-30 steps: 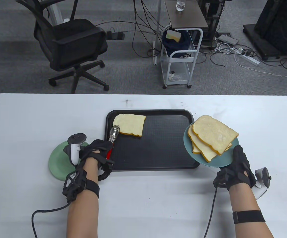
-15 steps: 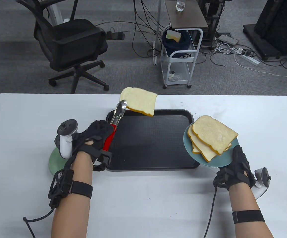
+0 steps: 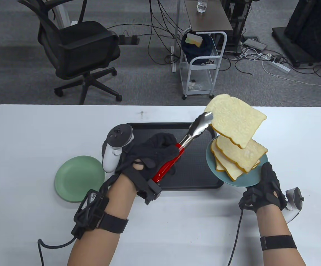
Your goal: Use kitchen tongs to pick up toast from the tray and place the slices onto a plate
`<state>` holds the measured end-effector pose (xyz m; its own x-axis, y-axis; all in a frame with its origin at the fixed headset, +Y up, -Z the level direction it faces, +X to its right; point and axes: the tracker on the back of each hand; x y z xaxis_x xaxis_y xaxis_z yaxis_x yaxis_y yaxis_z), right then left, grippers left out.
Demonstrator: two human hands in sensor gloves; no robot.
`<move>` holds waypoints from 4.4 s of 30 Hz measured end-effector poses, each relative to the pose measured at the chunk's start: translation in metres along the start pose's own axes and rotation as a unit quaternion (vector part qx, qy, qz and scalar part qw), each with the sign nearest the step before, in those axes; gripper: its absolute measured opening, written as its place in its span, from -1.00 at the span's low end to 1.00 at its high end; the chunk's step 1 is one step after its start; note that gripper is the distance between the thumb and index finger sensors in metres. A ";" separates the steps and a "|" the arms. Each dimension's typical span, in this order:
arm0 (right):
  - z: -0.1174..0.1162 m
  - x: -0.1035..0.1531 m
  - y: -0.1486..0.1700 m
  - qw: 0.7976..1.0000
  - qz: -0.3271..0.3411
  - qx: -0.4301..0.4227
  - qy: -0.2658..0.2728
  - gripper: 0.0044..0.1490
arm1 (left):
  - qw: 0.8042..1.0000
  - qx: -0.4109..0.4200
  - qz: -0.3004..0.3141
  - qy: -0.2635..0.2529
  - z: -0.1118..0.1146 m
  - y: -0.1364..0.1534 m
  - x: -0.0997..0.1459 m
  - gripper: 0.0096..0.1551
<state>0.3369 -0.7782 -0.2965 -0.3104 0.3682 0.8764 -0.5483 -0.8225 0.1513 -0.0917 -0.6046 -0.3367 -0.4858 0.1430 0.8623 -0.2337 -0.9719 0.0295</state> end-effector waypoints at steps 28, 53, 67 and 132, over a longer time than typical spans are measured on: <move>0.004 0.000 -0.002 1.000 -0.002 -0.013 0.008 -0.36 | 0.978 -0.148 -0.031 -0.141 -0.044 0.026 0.027 -0.07; 0.003 -0.001 0.001 1.000 -0.006 -0.006 0.008 -0.36 | 0.707 -0.481 -0.363 -0.369 -0.135 0.177 0.107 0.02; 0.004 -0.002 0.001 1.000 -0.004 -0.001 0.012 -0.36 | 0.703 -0.484 -0.396 -0.340 -0.127 0.208 0.105 0.04; 0.057 -0.099 -0.019 0.965 -0.083 -0.029 0.248 -0.38 | 0.751 -0.549 -0.089 -0.356 0.034 0.089 0.058 -0.22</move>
<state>0.4222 -0.8240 -0.3605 -0.5396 0.6672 0.5134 -0.6603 -0.7138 0.2336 -0.1117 -0.6889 -0.2667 0.1182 -0.2643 0.9572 -0.9849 -0.1540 0.0791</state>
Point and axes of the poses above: the tracker on the back of each hand, its own y axis roughly to the little-finger side, its own x axis roughly from the fingertips to the wrist, z = x × y, and after that the axes turned 3 degrees about -x, right-handed
